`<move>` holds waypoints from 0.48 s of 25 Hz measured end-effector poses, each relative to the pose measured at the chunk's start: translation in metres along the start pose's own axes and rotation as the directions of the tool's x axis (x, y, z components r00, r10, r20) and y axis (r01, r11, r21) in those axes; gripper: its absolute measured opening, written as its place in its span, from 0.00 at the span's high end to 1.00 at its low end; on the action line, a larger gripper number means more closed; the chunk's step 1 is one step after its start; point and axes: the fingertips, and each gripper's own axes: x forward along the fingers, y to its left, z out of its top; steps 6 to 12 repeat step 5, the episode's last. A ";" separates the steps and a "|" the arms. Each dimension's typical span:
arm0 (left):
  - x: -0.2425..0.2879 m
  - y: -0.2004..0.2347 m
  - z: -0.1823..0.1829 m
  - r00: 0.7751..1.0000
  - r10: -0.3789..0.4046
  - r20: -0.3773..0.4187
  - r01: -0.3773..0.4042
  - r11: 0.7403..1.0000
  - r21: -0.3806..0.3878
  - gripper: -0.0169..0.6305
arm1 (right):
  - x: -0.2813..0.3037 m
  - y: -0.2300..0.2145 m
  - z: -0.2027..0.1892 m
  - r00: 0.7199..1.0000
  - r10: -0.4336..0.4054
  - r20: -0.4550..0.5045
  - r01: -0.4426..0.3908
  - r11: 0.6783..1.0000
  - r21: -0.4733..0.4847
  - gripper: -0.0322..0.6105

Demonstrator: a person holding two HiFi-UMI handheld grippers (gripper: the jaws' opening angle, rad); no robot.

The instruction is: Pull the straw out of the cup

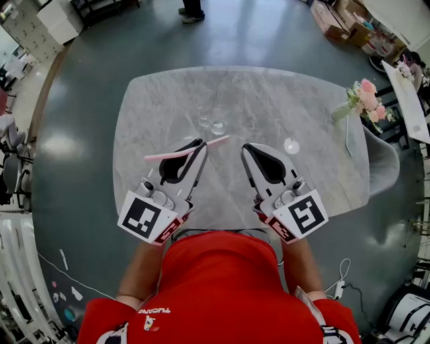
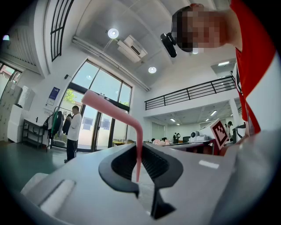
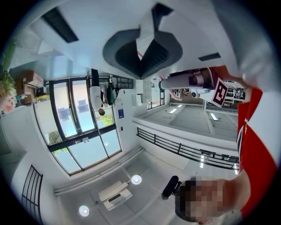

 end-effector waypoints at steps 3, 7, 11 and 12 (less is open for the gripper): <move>0.000 -0.001 0.000 1.000 -0.002 0.001 0.002 1.000 -0.002 0.92 | -0.001 0.000 0.000 1.000 0.000 0.001 0.000 1.000 0.000 0.95; 0.000 -0.001 -0.001 1.000 -0.002 0.001 0.003 1.000 -0.004 0.92 | -0.002 0.000 0.000 1.000 0.000 0.001 0.000 1.000 0.000 0.95; 0.000 -0.001 -0.001 1.000 -0.002 0.001 0.003 1.000 -0.004 0.92 | -0.002 0.000 0.000 1.000 0.000 0.001 0.000 1.000 0.000 0.95; 0.000 -0.001 -0.001 1.000 -0.002 0.001 0.003 1.000 -0.004 0.92 | -0.002 0.000 0.000 1.000 0.000 0.001 0.000 1.000 0.000 0.95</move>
